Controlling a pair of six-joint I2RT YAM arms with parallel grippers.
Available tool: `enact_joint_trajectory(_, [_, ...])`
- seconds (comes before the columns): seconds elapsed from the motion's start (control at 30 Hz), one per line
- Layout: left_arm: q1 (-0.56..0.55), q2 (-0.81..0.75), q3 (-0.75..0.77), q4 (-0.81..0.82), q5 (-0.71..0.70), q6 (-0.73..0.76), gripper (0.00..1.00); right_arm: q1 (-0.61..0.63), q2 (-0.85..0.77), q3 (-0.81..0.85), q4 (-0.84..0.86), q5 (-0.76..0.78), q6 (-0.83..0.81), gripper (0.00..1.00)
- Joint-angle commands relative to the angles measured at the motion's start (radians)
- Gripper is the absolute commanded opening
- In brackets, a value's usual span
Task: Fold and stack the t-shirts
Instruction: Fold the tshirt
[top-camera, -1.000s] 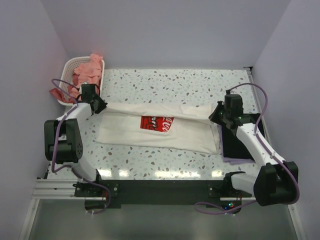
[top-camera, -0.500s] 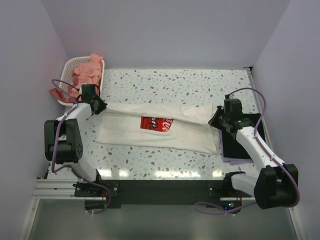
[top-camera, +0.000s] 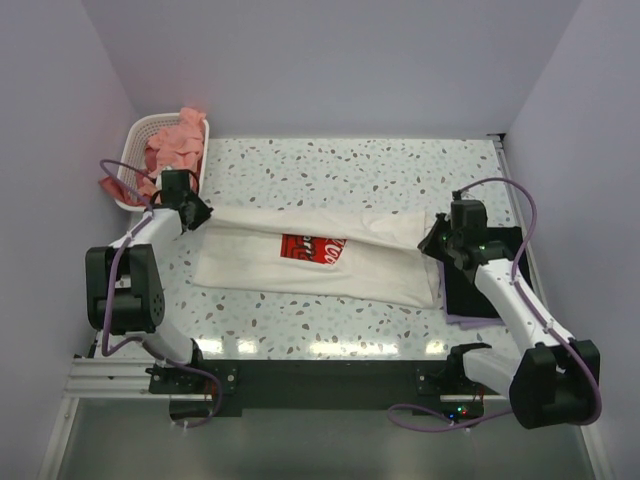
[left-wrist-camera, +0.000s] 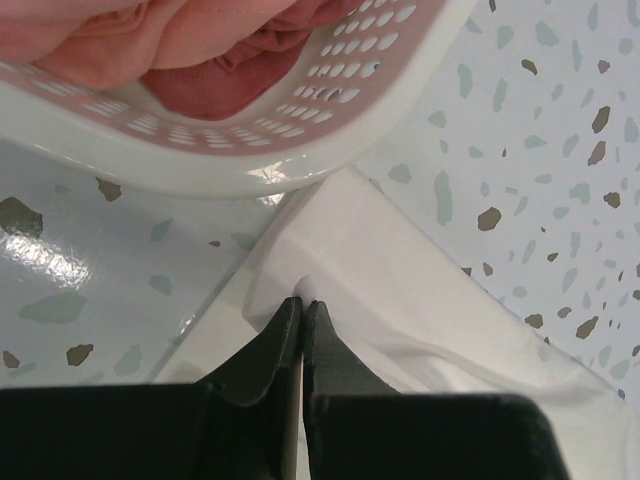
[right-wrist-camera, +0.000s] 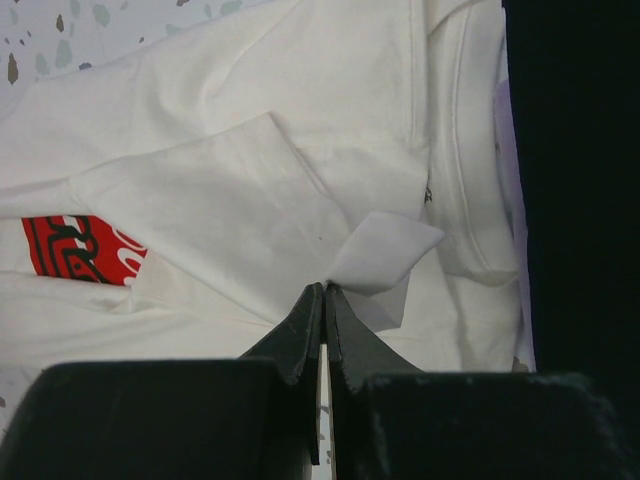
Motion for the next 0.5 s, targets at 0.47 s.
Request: enact_joint_trajectory(0.47, [0.023, -0.076, -0.065, -0.002, -0.029, -0.014, 0.00, -0.003, -0.089, -0.065, -0.028, -0.017, 0.021, 0.00])
